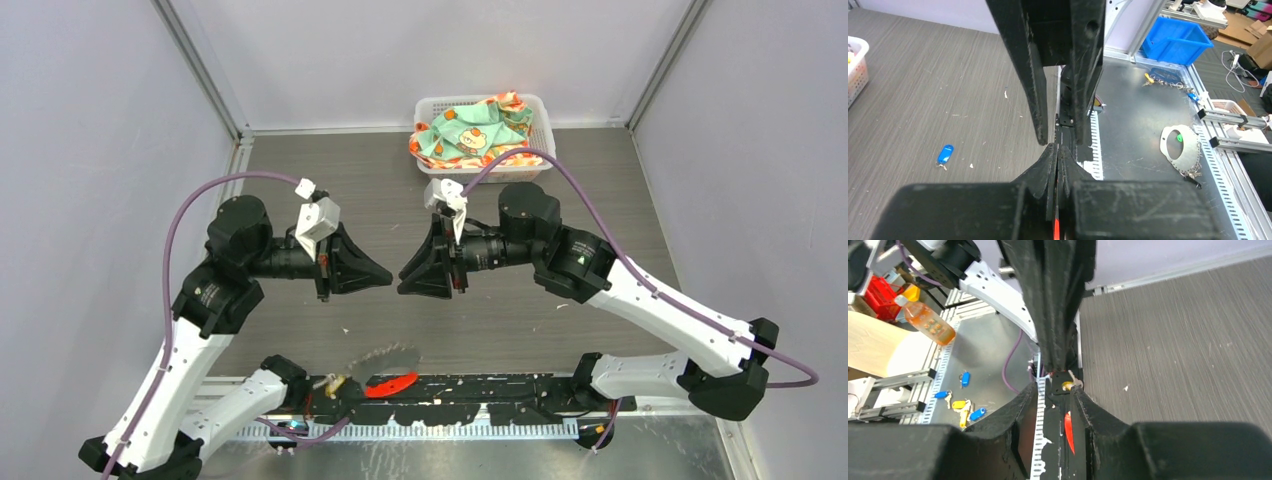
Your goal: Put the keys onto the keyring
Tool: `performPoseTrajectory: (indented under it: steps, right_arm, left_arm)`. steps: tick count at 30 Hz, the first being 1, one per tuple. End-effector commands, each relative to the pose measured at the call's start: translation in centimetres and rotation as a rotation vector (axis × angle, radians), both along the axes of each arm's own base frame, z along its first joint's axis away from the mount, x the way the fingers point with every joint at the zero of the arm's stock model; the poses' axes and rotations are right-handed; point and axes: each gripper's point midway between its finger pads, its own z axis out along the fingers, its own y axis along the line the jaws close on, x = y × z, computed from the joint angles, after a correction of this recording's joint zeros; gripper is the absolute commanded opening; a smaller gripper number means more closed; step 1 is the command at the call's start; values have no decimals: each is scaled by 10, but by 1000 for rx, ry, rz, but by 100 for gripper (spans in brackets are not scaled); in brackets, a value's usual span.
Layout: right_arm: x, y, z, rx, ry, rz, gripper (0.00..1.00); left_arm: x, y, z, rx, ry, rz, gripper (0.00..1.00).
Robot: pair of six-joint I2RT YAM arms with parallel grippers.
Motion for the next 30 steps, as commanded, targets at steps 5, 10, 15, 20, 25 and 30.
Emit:
performPoseTrajectory:
  steps: [5, 10, 15, 20, 25, 30]
  right_arm:
    - [45, -12, -67, -155, 8, -274, 38]
    - [53, -19, -129, -281, 44, -361, 40]
    - [41, 3, -194, -435, -19, -321, 48]
    - [12, 46, -253, -584, -126, -177, 63]
    - [-5, 75, -291, -622, -164, -60, 69]
    - [-1, 71, -334, -746, -181, -79, 67]
  left_arm:
    - [-2, 16, -44, 165, -183, -40, 0]
    - [7, 40, -117, 429, -184, -62, 16]
    - [40, 57, -130, 459, -162, 65, 33]
    - [73, 80, -120, 463, -189, 249, 36]
    - [83, 96, -129, 498, -159, 348, 38]
    - [97, 102, -121, 464, -151, 444, 40]
